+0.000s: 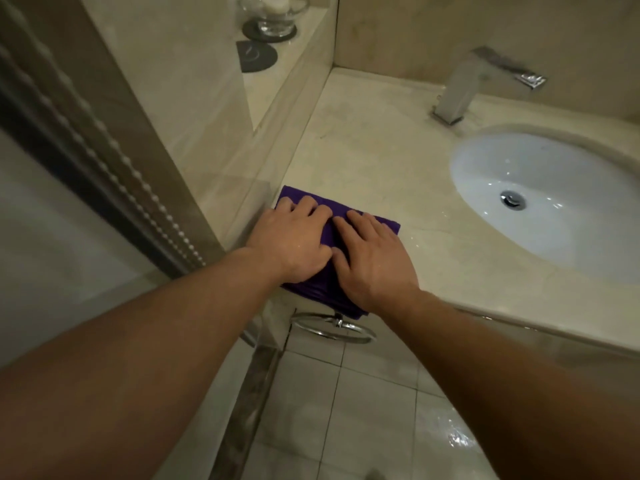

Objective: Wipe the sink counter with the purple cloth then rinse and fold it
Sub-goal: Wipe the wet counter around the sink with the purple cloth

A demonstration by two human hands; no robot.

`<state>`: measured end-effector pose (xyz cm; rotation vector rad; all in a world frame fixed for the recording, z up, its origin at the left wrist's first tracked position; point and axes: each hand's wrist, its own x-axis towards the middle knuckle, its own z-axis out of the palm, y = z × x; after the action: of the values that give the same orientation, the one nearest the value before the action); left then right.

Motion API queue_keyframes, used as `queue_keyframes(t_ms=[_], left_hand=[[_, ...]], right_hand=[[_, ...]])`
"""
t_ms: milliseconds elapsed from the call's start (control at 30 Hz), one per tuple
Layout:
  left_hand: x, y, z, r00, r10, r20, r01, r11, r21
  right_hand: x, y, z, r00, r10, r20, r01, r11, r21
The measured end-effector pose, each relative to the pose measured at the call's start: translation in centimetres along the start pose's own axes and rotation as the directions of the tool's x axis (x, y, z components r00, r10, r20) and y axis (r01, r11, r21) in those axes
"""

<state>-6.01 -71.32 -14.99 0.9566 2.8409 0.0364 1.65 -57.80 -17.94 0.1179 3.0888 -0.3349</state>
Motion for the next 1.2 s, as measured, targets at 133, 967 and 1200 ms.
queue_keyframes(t_ms=[133,967,1200], left_hand=[[1.6,-0.1,-0.8,0.996,-0.036,-0.084,0.029,0.996,-0.085],[16.9,8.1,-7.7,0.967,-0.207,-0.146,0.159,0.945,-0.286],[21.9,11.2,-1.1,0.996,-0.042,-0.076,0.036,0.997,-0.073]], right_hand=[[0.0,0.3,-1.3,0.993,0.015,-0.117,-0.009,0.999,0.045],[11.3,17.6,-15.4,0.974,0.204,0.096,-0.225,0.891,0.393],[14.1,20.9,-8.4,0.993,-0.102,-0.058,0.11,0.98,0.164]])
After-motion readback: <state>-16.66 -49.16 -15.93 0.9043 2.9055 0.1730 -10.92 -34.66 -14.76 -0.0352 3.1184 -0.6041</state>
